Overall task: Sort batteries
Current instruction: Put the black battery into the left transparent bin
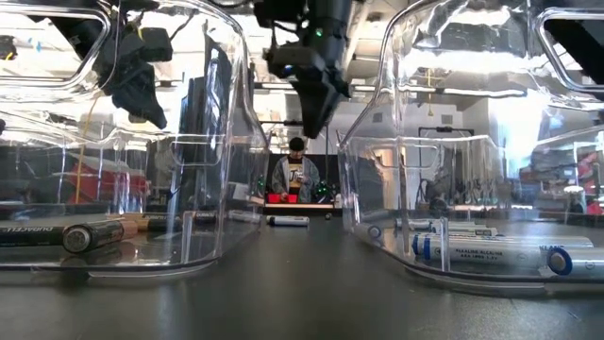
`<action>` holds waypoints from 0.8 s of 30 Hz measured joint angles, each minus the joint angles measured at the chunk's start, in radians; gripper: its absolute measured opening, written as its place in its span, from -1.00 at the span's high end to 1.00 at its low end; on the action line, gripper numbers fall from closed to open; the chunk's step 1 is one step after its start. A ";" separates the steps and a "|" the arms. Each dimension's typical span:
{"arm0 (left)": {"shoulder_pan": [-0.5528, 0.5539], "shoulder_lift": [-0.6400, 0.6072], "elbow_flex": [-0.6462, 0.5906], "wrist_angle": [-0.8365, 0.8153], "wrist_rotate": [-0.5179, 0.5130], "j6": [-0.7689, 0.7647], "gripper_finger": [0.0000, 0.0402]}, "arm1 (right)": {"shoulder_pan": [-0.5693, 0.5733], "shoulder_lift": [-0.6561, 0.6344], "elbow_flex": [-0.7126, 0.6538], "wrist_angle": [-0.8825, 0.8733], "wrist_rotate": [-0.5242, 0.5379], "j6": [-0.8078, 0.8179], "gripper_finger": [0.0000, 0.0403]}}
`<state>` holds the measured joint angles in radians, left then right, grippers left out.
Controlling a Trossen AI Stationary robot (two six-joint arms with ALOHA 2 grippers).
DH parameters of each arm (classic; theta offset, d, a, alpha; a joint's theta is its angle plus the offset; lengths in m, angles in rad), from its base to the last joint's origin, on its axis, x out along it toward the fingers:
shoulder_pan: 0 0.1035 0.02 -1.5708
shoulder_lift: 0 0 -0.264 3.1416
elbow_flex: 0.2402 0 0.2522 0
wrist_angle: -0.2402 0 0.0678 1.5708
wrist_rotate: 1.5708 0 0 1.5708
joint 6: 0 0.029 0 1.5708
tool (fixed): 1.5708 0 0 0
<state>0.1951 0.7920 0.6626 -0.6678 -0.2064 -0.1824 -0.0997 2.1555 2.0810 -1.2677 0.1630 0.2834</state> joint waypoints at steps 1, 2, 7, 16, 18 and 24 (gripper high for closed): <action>0.000 0.000 0.000 0.000 0.000 0.002 0.55 | -0.007 -0.028 -0.045 0.028 0.000 0.007 0.60; 0.000 0.000 0.000 0.000 0.000 0.002 0.55 | -0.013 -0.060 -0.097 0.061 0.000 0.016 0.60; 0.000 0.000 0.000 0.006 0.000 0.003 0.55 | -0.049 -0.266 -0.384 0.273 -0.002 0.081 0.60; 0.000 0.000 0.000 0.013 -0.004 0.003 0.55 | -0.121 -0.587 -0.824 0.578 -0.004 0.198 0.60; 0.000 0.000 0.000 0.013 -0.004 0.003 0.55 | -0.136 -0.615 -0.873 0.610 -0.004 0.225 0.60; 0.000 0.000 0.000 0.031 -0.005 0.003 0.55 | -0.167 -0.622 -0.927 0.617 -0.004 0.243 0.60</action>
<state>0.1951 0.7921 0.6626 -0.6366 -0.2115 -0.1799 -0.2662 1.5336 1.1535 -0.6504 0.1591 0.5262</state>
